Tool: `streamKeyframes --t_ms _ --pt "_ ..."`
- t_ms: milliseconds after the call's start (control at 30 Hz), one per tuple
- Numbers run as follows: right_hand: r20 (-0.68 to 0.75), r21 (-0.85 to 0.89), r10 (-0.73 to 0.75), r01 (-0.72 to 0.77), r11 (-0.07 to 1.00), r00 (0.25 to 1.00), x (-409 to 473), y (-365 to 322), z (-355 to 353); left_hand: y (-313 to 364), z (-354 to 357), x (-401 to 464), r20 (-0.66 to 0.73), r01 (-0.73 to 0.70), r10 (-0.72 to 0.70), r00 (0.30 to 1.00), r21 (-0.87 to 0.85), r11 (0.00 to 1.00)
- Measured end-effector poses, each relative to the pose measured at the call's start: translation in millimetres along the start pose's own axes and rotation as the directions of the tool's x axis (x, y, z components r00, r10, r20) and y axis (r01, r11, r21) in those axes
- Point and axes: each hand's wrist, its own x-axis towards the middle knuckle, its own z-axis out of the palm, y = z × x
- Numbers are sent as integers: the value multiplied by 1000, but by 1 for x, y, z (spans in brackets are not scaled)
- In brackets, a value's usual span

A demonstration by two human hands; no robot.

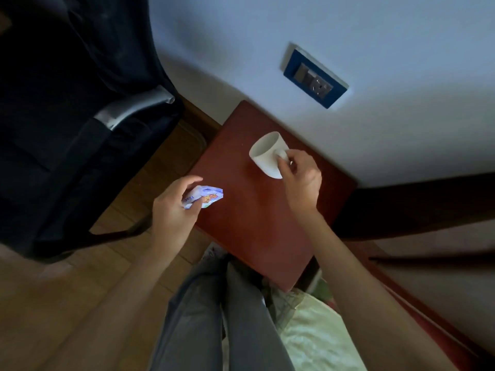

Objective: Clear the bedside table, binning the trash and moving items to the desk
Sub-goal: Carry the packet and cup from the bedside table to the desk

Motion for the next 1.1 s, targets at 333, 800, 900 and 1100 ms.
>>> streamKeyframes --t_ms 333,800,900,1100 --pt "65 6 -137 136 991 989 -75 -67 -130 87 -82 -65 -152 198 -231 961 -203 959" --pt "143 44 -286 283 958 947 -156 -187 -189 121 -192 -159 -207 155 -229 951 -319 935" --pt "142 66 -307 300 952 941 -187 -218 -180 100 -233 -187 -261 116 -206 943 -321 940" --pt "162 107 -329 315 943 930 -264 -288 -136 46 -323 -261 -379 117 -280 882 -400 909"
